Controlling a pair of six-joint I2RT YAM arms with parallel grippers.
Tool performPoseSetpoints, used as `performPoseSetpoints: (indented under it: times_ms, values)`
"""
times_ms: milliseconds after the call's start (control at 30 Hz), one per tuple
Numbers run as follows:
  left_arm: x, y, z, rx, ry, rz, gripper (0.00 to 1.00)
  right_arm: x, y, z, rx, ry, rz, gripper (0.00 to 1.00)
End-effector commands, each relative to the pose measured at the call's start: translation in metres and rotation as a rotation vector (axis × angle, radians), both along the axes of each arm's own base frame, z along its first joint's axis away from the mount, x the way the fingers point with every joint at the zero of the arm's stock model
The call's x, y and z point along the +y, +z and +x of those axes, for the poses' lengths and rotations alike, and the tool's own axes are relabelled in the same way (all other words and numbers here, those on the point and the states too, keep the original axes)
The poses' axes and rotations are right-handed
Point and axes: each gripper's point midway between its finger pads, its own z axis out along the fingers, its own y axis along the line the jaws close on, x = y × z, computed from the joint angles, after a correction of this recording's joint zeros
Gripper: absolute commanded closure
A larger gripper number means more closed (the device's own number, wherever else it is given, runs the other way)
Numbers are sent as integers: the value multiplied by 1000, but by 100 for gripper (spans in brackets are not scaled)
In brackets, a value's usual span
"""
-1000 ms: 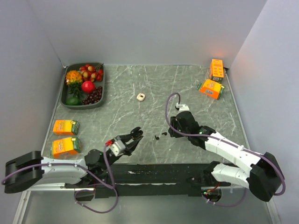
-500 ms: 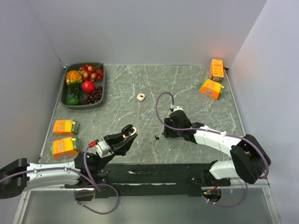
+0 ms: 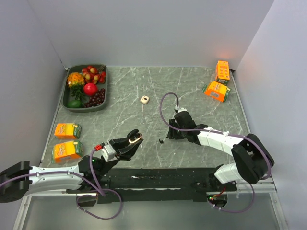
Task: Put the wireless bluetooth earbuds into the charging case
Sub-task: Pick up the earbud from the center of the board.
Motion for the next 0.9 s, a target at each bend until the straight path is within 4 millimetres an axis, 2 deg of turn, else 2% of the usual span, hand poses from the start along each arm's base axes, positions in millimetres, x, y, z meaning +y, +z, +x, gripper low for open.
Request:
performPoseSetpoints:
  times_ms: [0,600,867]
  values:
    - [2,-22,-3,21,-14,28,99,10,8,16,-34,8,34,48]
    - [1,-27,-1,41,-10,38,99,13,-8,17,3,28,31,53]
    - [0,-29,-2,47,-15,38,99,13,-11,17,8,34,27,64]
